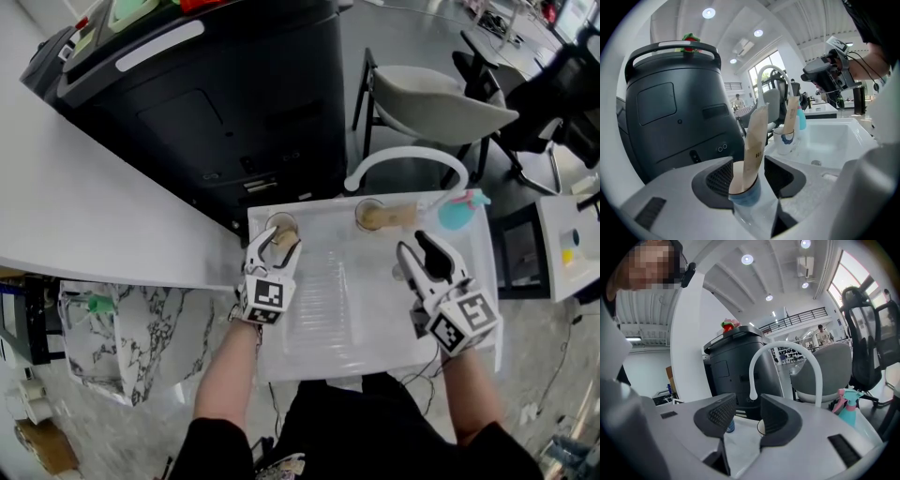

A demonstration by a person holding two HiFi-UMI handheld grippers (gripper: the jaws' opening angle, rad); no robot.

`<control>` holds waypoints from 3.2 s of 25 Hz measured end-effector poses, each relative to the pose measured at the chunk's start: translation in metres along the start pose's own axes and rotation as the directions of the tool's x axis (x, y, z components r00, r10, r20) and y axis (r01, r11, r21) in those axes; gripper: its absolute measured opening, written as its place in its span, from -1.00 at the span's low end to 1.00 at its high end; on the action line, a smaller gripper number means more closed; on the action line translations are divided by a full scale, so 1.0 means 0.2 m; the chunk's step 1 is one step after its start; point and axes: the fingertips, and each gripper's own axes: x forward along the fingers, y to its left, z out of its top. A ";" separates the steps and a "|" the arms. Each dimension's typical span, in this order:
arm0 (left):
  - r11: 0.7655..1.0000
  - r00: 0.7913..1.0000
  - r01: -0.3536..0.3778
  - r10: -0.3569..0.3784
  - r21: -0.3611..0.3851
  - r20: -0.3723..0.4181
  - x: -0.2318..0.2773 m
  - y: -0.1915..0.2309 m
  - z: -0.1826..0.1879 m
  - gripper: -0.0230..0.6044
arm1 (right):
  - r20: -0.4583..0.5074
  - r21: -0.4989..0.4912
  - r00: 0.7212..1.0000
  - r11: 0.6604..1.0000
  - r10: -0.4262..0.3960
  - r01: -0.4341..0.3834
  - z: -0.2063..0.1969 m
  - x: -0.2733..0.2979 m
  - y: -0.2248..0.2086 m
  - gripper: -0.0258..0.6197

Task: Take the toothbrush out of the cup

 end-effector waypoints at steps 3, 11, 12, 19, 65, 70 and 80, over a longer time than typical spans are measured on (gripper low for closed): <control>1.000 1.000 -0.007 0.007 0.003 0.004 0.00 0.00 0.00 -0.43 | 0.002 0.005 1.000 1.000 -0.007 0.007 0.00 0.00 -0.02 -0.43; 0.999 0.999 -0.031 0.031 0.008 0.021 0.00 0.02 0.02 -0.73 | 0.010 0.016 1.000 1.000 -0.019 0.019 0.01 0.00 -0.04 -0.44; 0.999 0.999 -0.035 0.034 0.010 0.023 0.00 0.02 0.02 -0.74 | 0.011 0.017 1.000 1.000 -0.020 0.020 0.01 -0.01 -0.04 -0.44; 0.998 0.997 -0.055 0.054 0.016 0.057 -0.05 0.04 0.09 -0.79 | 0.026 0.014 0.999 1.000 -0.017 0.017 0.03 -0.03 -0.01 -0.43; 0.974 0.936 -0.148 0.194 -0.171 0.295 -1.15 0.01 0.84 -0.81 | 0.134 -0.048 0.990 0.998 0.037 -0.031 0.17 -0.28 0.43 -0.42; 0.972 0.934 -0.132 0.187 -0.194 0.304 -1.26 -0.06 0.83 -0.81 | 0.135 -0.045 0.990 0.998 0.044 -0.038 0.14 -0.29 0.47 -0.41; 0.974 0.949 -0.097 0.152 -0.203 0.277 -1.31 -0.22 0.78 -0.81 | 0.100 -0.032 0.994 0.999 0.037 -0.034 0.06 -0.24 0.42 -0.35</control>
